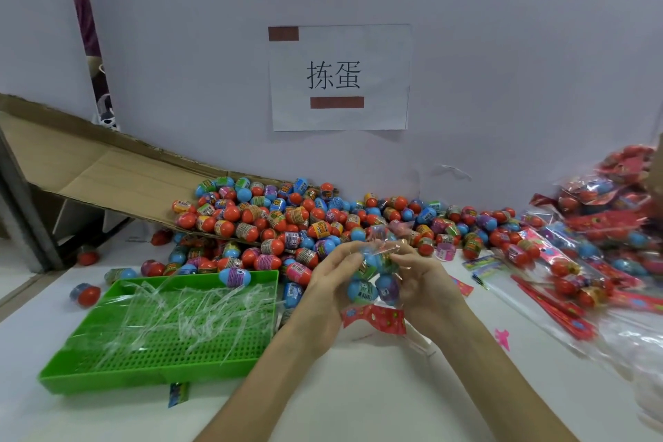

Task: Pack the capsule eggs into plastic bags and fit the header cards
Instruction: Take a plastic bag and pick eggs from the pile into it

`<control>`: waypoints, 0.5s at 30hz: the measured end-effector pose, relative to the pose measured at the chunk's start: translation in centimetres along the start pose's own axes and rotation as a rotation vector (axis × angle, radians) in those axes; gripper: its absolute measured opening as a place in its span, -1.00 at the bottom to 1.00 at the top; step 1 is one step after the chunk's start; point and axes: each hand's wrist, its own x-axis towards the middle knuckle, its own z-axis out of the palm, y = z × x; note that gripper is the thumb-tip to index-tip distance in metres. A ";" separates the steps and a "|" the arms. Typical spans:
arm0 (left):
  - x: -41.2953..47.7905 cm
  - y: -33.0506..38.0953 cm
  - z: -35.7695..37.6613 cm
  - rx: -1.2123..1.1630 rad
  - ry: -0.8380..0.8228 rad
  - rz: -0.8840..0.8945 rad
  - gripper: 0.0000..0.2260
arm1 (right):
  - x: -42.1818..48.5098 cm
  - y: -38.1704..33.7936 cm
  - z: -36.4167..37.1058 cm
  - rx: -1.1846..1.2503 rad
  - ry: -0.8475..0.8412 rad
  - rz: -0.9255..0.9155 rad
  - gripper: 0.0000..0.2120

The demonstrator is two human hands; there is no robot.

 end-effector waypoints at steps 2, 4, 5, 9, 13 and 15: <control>0.0 0.0 -0.1 -0.031 -0.015 0.000 -0.67 | -0.1 -0.2 0.1 0.012 -0.012 0.015 -0.53; -0.1 0.1 -0.1 -0.101 -0.054 0.001 -0.84 | -0.1 -0.3 0.0 0.045 -0.022 0.044 -0.52; -0.2 0.2 0.0 -0.125 -0.070 -0.003 -0.91 | 0.0 -0.2 -0.1 0.061 -0.030 0.058 -0.53; -0.6 0.6 0.1 -0.122 -0.101 -0.031 -0.96 | 0.3 -0.1 -0.4 0.086 -0.066 0.074 -0.78; -0.7 0.9 0.0 -0.153 -0.152 -0.082 -0.84 | 0.3 0.1 -0.5 0.061 -0.078 0.075 -0.87; -0.7 1.0 -0.1 -0.182 -0.157 -0.106 -0.80 | 0.2 -0.1 -0.4 0.069 -0.087 0.073 -0.86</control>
